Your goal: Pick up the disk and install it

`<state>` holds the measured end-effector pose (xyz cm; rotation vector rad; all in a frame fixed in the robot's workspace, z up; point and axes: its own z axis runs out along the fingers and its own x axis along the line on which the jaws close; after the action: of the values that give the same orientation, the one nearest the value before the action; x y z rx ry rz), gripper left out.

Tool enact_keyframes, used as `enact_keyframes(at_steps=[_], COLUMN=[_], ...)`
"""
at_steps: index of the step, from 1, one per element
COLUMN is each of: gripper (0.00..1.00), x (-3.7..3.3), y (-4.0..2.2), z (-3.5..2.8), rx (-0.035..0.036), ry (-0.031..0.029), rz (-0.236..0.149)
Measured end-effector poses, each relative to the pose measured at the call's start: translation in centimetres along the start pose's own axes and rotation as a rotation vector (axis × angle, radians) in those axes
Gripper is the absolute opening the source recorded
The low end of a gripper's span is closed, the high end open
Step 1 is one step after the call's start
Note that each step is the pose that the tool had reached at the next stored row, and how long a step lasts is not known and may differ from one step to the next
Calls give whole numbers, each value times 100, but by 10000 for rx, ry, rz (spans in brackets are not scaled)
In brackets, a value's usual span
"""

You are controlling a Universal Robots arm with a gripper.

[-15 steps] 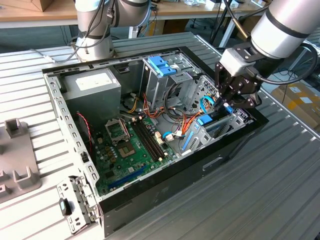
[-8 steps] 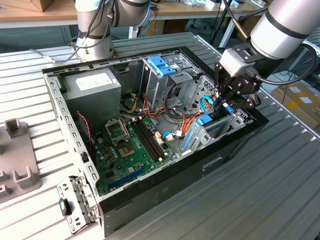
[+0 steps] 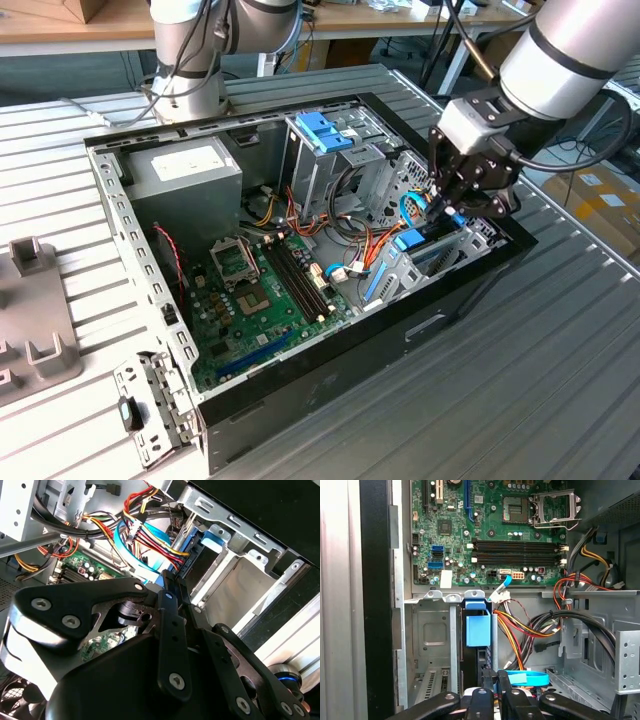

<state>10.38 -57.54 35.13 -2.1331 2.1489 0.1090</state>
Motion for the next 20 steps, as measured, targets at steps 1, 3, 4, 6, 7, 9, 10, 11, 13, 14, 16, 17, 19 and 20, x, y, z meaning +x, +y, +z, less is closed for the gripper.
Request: enact_keyframes(at_steps=[1,3,4,6,7,9,10,11,13,14,16,17,19,20], gripper=[16,16,16,16,16,16,16,16,16,16,16,16,16,16], x=[1,1,1,2,2,3,3,3,4,4,5,6,6,7], y=[0,0,0,0,0,1,1,1,1,1,1,1,1,1], z=[5,9,11,15,17,21,24,27,30,34,40,44,49,51], rx=[0,0,0,0,0,0,0,0,0,0,0,0,0,0], ry=[1,0,0,0,0,0,1,0,1,0,0,0,0,0], rz=[0,0,0,0,0,0,0,0,0,0,0,0,0,0])
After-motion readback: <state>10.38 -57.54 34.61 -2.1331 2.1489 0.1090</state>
